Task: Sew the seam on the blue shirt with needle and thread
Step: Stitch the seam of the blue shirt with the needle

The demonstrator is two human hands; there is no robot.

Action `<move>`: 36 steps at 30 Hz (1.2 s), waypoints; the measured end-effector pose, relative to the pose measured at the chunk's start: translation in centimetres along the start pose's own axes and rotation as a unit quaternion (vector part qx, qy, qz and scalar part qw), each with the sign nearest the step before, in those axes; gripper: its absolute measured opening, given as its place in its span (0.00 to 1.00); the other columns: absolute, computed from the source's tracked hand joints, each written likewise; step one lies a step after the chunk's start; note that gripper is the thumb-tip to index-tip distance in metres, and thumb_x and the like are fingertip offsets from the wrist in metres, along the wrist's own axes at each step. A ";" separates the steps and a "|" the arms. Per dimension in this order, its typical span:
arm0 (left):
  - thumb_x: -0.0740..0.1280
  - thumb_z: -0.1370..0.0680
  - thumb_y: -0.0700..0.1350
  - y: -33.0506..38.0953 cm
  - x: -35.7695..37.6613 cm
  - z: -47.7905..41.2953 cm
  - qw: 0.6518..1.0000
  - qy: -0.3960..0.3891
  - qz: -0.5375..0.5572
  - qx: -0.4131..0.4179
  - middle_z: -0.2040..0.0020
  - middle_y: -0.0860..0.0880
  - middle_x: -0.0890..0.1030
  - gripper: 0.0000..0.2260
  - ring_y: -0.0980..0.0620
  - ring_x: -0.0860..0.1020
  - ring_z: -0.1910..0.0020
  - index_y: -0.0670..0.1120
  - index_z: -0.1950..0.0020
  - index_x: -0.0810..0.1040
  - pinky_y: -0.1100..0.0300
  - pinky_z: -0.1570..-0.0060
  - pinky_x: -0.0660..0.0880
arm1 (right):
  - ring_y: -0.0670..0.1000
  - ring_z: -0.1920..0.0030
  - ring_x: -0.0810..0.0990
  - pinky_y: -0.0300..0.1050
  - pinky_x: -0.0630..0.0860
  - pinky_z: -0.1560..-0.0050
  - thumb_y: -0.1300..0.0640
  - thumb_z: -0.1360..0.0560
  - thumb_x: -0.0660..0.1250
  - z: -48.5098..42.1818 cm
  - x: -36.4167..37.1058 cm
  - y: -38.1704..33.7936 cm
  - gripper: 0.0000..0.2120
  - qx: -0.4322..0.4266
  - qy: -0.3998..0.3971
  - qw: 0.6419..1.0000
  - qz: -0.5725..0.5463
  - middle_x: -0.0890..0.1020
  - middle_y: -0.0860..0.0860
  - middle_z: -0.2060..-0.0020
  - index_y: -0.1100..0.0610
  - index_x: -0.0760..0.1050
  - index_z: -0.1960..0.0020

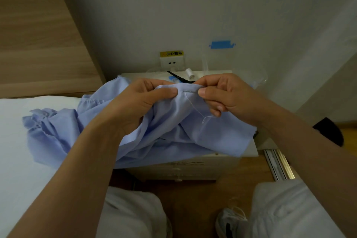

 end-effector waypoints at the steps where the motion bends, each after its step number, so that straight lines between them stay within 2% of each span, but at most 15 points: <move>1: 0.64 0.24 0.39 0.0 0.1 0.0 1.000 -0.003 -0.001 0.000 0.67 0.48 0.83 0.07 0.54 0.81 0.68 0.42 0.59 0.80 0.66 0.67 0.77 | 0.43 0.76 0.66 0.37 0.70 0.69 0.66 0.19 0.58 0.0 0.1 0.0 0.10 -0.002 -0.003 1.000 0.002 0.68 0.45 0.79 0.58 0.77 0.44; 6: 0.66 0.29 0.43 0.2 0.2 0.1 1.000 -0.011 -0.001 0.004 0.66 0.48 0.83 0.06 0.54 0.81 0.67 0.43 0.57 0.80 0.66 0.67 0.77 | 0.43 0.76 0.66 0.37 0.70 0.69 0.65 0.19 0.58 0.1 0.3 -0.2 0.10 -0.013 -0.012 1.000 -0.004 0.68 0.46 0.78 0.56 0.77 0.48; 10: 0.67 0.33 0.44 -0.1 0.3 0.0 1.000 -0.010 0.013 0.004 0.67 0.48 0.83 0.05 0.54 0.81 0.67 0.45 0.61 0.82 0.66 0.67 0.78 | 0.43 0.75 0.66 0.38 0.71 0.68 0.64 0.20 0.59 0.0 0.6 -0.1 0.07 -0.018 -0.012 1.000 0.007 0.68 0.48 0.77 0.60 0.76 0.48; 14: 0.68 0.32 0.47 -0.6 0.6 -0.2 0.999 -0.022 -0.024 0.000 0.63 0.43 0.82 0.10 0.49 0.80 0.63 0.41 0.58 0.81 0.63 0.63 0.78 | 0.44 0.75 0.68 0.39 0.72 0.69 0.56 0.24 0.63 -0.1 1.2 0.0 0.07 -0.029 -0.015 0.999 0.001 0.70 0.46 0.78 0.60 0.75 0.51; 16: 0.68 0.32 0.48 -0.4 0.5 -0.2 0.999 -0.020 -0.030 0.004 0.64 0.44 0.82 0.11 0.49 0.79 0.64 0.41 0.58 0.81 0.64 0.64 0.78 | 0.44 0.75 0.68 0.39 0.72 0.69 0.54 0.26 0.64 -0.1 1.3 -0.2 0.08 -0.032 -0.001 0.999 -0.005 0.70 0.46 0.79 0.58 0.75 0.53; 20: 0.66 0.31 0.44 0.0 0.5 0.1 1.000 -0.023 -0.007 0.014 0.69 0.48 0.82 0.06 0.55 0.80 0.68 0.44 0.64 0.82 0.67 0.68 0.76 | 0.46 0.76 0.69 0.37 0.72 0.69 0.51 0.28 0.64 -0.2 1.0 -0.3 0.07 -0.034 0.021 0.999 -0.004 0.71 0.47 0.79 0.54 0.74 0.56; 23: 0.66 0.31 0.44 0.1 0.6 0.0 0.999 -0.036 0.010 0.011 0.69 0.49 0.82 0.07 0.56 0.80 0.69 0.47 0.67 0.83 0.67 0.68 0.76 | 0.45 0.77 0.69 0.36 0.71 0.69 0.50 0.28 0.65 -0.3 0.9 -0.2 0.08 -0.030 0.029 0.999 -0.001 0.72 0.49 0.79 0.54 0.74 0.54; 25: 0.67 0.32 0.45 -0.2 0.6 -0.2 0.999 -0.037 0.001 0.008 0.67 0.47 0.82 0.07 0.54 0.80 0.67 0.43 0.62 0.82 0.66 0.65 0.77 | 0.45 0.77 0.70 0.36 0.72 0.69 0.51 0.28 0.65 -0.3 1.0 -0.2 0.08 -0.030 0.028 0.999 -0.002 0.72 0.50 0.79 0.54 0.74 0.53; 29: 0.68 0.32 0.48 -0.9 0.9 -0.4 0.999 -0.047 -0.019 -0.002 0.59 0.42 0.83 0.13 0.49 0.80 0.59 0.40 0.54 0.82 0.65 0.60 0.78 | 0.45 0.76 0.70 0.36 0.72 0.69 0.51 0.28 0.65 -0.2 1.3 -0.1 0.08 -0.030 0.019 0.999 -0.001 0.73 0.50 0.78 0.54 0.73 0.52; 31: 0.68 0.32 0.48 -0.6 0.9 -0.3 0.999 -0.041 -0.016 0.001 0.63 0.44 0.83 0.10 0.51 0.80 0.62 0.42 0.58 0.82 0.66 0.62 0.78 | 0.45 0.76 0.70 0.35 0.71 0.70 0.52 0.26 0.64 -0.3 1.2 -0.2 0.08 -0.024 0.015 1.000 0.003 0.73 0.48 0.78 0.55 0.72 0.50; 33: 0.68 0.32 0.47 -0.3 0.7 -0.3 0.999 -0.031 -0.014 0.009 0.67 0.47 0.82 0.07 0.54 0.80 0.67 0.46 0.64 0.82 0.67 0.65 0.76 | 0.47 0.76 0.69 0.34 0.69 0.71 0.59 0.20 0.61 -0.3 1.0 -0.3 0.01 -0.026 0.009 1.000 -0.007 0.74 0.49 0.77 0.56 0.71 0.49; 36: 0.67 0.32 0.48 -0.1 0.9 -0.2 0.999 -0.021 -0.022 0.015 0.71 0.49 0.81 0.09 0.57 0.78 0.70 0.43 0.64 0.79 0.69 0.68 0.75 | 0.47 0.75 0.67 0.38 0.70 0.69 0.66 0.18 0.55 -0.3 1.0 -0.5 0.07 -0.036 -0.004 0.999 -0.025 0.76 0.51 0.74 0.57 0.70 0.48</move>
Point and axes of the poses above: each hand's wrist, its own z-axis away from the middle knuckle, its own x-axis out of the palm, y = z × x, the point moved 4 cm from there along -z, towards the middle knuckle
